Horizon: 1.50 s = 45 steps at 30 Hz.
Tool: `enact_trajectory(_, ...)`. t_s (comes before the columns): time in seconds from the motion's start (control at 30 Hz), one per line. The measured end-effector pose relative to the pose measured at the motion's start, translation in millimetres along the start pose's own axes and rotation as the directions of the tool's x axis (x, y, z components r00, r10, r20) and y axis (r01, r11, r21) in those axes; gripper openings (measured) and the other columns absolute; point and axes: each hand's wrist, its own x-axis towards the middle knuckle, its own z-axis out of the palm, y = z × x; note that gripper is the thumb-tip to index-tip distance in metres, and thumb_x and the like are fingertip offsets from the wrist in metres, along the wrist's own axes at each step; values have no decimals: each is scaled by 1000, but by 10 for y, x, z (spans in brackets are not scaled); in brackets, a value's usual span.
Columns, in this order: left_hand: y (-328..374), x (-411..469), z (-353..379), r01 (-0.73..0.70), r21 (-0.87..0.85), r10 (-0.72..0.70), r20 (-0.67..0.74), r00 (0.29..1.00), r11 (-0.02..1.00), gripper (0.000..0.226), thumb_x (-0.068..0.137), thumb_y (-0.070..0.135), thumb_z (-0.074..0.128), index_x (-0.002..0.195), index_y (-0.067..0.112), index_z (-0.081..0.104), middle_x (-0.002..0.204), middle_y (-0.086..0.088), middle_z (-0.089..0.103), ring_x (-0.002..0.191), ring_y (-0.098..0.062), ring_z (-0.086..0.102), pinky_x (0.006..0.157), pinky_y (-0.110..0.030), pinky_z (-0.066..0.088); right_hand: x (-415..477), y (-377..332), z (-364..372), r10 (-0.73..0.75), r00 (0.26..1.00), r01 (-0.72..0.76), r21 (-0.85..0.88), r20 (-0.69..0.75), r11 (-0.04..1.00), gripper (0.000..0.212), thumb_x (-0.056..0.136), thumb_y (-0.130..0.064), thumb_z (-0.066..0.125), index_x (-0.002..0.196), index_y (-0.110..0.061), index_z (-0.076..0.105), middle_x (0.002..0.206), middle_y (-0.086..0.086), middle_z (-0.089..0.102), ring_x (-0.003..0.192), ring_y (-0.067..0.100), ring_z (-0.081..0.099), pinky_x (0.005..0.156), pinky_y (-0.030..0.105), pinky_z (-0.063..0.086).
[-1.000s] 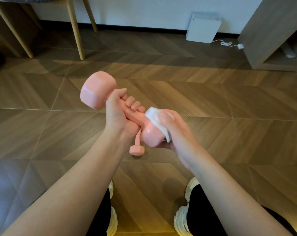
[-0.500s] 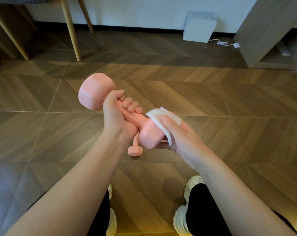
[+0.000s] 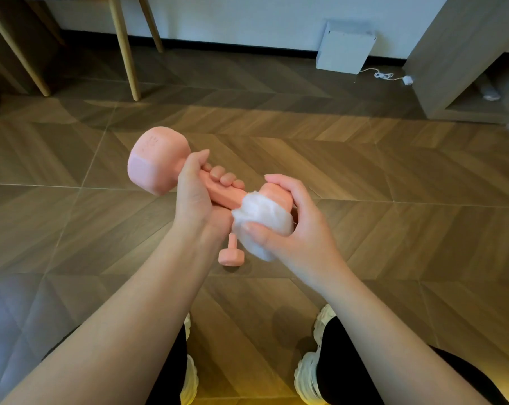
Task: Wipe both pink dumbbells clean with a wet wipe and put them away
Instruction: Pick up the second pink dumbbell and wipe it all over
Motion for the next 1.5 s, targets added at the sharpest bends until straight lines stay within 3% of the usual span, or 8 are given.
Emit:
enact_trajectory(0.3,-51,-8,-26,-16,16,15,36,999,1000,31,90,17,46,63,20,30,50,7,25,42,-11,26,44,-22,31,46,57,-171,207,924,-294,251,321,922,74,78,-33,73,142,-31,35,126,-17,52,95,-10,63,74,17,53)
enact_trajectory(0.5,-119,-1,-3,-8,39,5,62,998,999,29,90,15,45,64,20,31,49,6,25,42,-11,26,47,-23,29,46,31,-69,201,975,-220,261,98,940,44,77,-45,64,117,-29,55,104,-11,63,81,-8,62,68,12,49)
enact_trajectory(0.67,-71,25,-30,8,7,-8,46,999,1000,30,88,16,48,63,20,32,50,7,26,42,-11,27,47,-23,30,49,34,-240,196,922,-296,284,333,912,45,85,-37,65,127,-36,50,111,-10,61,93,0,62,83,27,53)
enact_trajectory(0.83,-81,8,-46,1,44,-2,29,1000,999,30,90,16,45,64,20,30,49,7,25,41,-11,26,47,-22,29,24,10,-82,229,953,-280,282,200,918,48,84,-19,76,125,-23,51,112,-5,60,72,-10,65,57,12,51)
enact_trajectory(0.97,-85,31,-35,16,28,-17,32,999,999,30,89,16,47,63,20,31,49,6,26,41,-11,27,47,-22,30,68,-10,-157,210,952,-255,199,223,946,50,88,-38,61,126,-7,54,95,4,64,83,4,59,76,16,48)
enact_trajectory(1.07,-70,47,-58,16,14,-17,32,999,1000,31,88,16,48,62,20,32,49,7,26,41,-11,28,45,-22,30,40,42,-262,230,901,-313,183,368,932,70,82,-40,70,143,-27,40,127,-5,57,109,6,60,91,30,55)
enact_trajectory(1.2,-87,31,-58,4,41,-5,32,999,999,31,89,17,47,63,20,31,49,7,26,40,-11,27,45,-21,31,7,-3,-128,242,935,-308,257,258,916,66,81,-12,79,135,-28,44,124,-1,53,79,-9,66,61,15,53)
enact_trajectory(1.5,-58,-2,-25,19,-2,-19,102,995,1000,31,88,18,47,60,20,32,50,7,24,42,-11,25,46,-23,28,26,2,-228,325,867,-471,406,379,783,54,82,-45,62,132,-24,53,116,5,65,93,19,70,72,35,59)
